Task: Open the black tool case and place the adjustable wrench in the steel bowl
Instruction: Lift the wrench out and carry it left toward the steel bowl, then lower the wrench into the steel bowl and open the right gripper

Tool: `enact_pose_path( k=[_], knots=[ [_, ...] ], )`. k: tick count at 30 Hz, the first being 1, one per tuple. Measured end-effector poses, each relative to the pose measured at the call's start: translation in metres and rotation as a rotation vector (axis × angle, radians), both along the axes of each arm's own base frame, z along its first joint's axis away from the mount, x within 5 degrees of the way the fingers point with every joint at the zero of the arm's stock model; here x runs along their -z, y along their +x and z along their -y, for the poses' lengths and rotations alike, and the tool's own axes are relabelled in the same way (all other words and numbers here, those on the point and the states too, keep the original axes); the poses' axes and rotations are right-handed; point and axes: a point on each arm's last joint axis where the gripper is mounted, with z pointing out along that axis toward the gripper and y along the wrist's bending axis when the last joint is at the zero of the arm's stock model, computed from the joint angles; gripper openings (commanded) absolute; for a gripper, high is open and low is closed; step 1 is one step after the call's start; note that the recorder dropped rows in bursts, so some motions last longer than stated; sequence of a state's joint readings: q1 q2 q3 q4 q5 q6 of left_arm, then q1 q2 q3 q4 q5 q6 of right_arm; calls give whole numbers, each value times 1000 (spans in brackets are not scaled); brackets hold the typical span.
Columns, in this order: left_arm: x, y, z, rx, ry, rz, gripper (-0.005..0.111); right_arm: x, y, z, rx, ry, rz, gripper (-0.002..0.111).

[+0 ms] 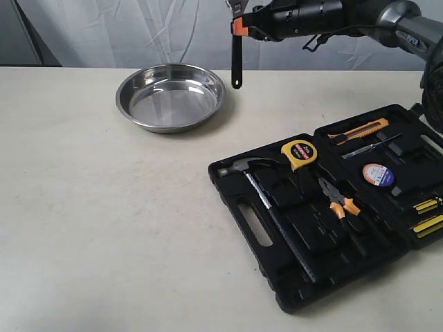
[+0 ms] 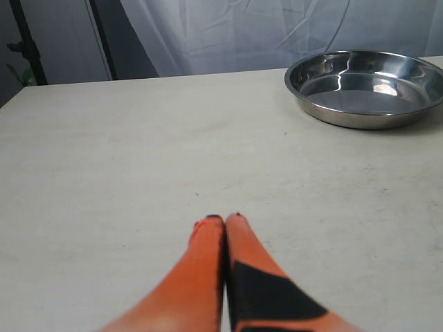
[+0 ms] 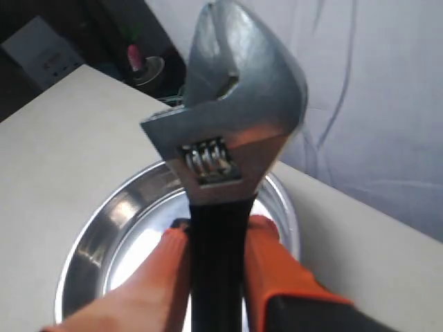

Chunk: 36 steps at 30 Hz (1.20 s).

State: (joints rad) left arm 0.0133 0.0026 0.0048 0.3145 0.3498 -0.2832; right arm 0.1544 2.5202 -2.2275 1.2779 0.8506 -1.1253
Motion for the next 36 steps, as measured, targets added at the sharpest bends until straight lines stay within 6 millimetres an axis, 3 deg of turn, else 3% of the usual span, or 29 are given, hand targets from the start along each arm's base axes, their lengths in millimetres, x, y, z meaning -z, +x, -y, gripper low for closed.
enact_pose_path(
  k=[10,28,36],
  knots=[
    [0,0,0,0,0,0,0,37,9,-7,-61,38,-38,-1],
    [0,0,0,0,0,0,0,49,18,-17,-61,194,97,-1],
    [0,0,0,0,0,0,0,78,13,-35,-84,201,60,-1]
  ],
)
